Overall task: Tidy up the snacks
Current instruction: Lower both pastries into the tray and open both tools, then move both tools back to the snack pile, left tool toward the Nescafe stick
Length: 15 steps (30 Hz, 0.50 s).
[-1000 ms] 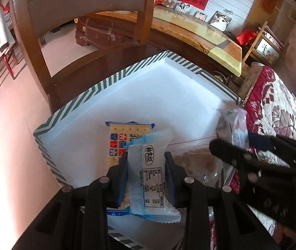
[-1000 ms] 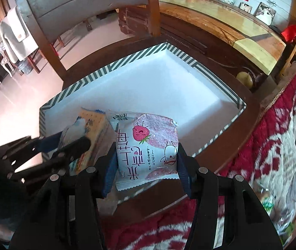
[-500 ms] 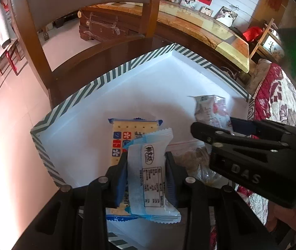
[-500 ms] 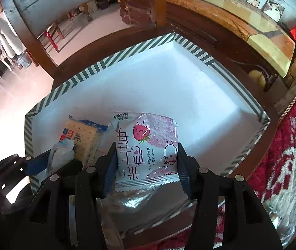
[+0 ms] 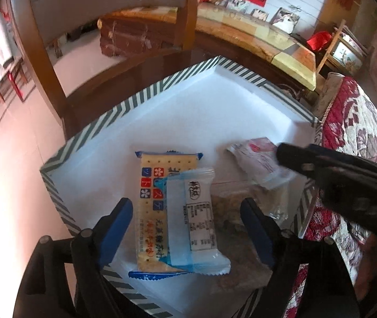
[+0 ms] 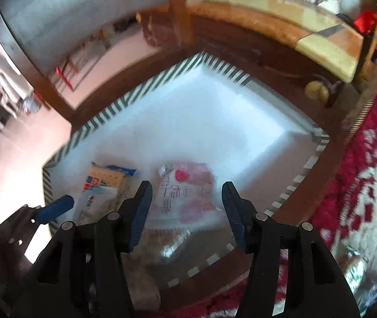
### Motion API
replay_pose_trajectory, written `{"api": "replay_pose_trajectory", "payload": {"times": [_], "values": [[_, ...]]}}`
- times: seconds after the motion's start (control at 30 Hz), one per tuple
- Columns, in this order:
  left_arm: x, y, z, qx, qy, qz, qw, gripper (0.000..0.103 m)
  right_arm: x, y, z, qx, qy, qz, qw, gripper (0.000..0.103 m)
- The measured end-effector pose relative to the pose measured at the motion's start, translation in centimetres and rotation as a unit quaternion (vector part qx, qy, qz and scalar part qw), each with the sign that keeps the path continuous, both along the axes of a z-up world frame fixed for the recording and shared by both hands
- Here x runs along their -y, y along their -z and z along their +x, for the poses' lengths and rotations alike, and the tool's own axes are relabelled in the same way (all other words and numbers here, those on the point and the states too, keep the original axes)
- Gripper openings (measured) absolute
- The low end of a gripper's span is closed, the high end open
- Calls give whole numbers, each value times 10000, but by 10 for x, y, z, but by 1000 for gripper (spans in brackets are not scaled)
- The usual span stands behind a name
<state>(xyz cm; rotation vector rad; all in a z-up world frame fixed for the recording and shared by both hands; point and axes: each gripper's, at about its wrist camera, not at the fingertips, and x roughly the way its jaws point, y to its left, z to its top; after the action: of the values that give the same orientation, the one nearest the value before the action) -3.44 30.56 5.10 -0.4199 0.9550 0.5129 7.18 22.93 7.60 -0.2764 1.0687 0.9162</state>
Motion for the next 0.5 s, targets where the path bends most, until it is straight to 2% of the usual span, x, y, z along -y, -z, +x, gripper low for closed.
{"api": "replay_pose_trajectory", "payload": {"times": [0.13, 0.2, 0.3, 0.43, 0.5], "values": [[22, -13, -9, 288, 263, 283, 9988, 86, 51, -16, -12, 134, 440, 457, 9979, 55], [34, -18, -14, 439, 357, 272, 9980, 89, 80, -18, -21, 248, 609, 572, 9962, 55], [57, -18, -19, 616, 659, 92, 9959, 89, 126, -16, -38, 478, 864, 555, 9936, 55], [91, -7, -20, 609, 1060, -194, 9923, 89, 186, -8, -57, 567, 1097, 357, 9917, 55], [106, -2, -19, 549, 1261, -170, 9904, 91, 213, -6, -65, 612, 1199, 260, 9906, 55]]}}
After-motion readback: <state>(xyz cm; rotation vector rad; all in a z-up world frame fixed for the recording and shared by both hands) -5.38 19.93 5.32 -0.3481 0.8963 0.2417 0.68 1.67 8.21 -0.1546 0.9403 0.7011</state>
